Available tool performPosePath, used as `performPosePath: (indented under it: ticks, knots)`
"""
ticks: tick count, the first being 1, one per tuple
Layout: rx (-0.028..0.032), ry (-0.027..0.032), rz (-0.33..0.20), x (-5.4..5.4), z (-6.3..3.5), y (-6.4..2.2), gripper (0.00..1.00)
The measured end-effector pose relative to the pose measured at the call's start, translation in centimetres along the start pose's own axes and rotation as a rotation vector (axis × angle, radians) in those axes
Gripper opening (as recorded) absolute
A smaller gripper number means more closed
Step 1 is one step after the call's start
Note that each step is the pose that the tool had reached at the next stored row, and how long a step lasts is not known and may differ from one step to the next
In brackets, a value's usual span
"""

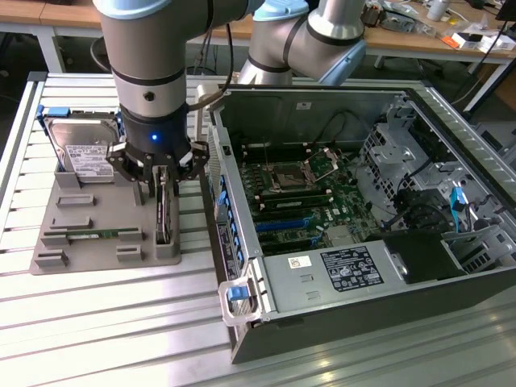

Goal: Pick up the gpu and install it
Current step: 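Pick up the gpu and move the gpu toward the slot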

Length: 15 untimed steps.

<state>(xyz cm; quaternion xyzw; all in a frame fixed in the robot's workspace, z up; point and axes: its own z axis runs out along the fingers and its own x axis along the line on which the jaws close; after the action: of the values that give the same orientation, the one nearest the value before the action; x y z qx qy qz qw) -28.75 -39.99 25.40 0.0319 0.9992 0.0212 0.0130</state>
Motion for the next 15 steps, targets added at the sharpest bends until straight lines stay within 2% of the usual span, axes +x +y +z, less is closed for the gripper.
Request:
performPosePath:
  ticks: [6,9,11,15]
  knots:
    - [0.0001,0.0,0.0,0.02,0.76,-0.03,0.42]
    - [0.0001,0.0001,0.0,0.02,0.78,-0.04,0.42]
    - [0.0002,0.0002,0.0,0.02,0.78,-0.04,0.28]
    - [0.0001,0.0,0.0,0.02,0.8,-0.04,0.26]
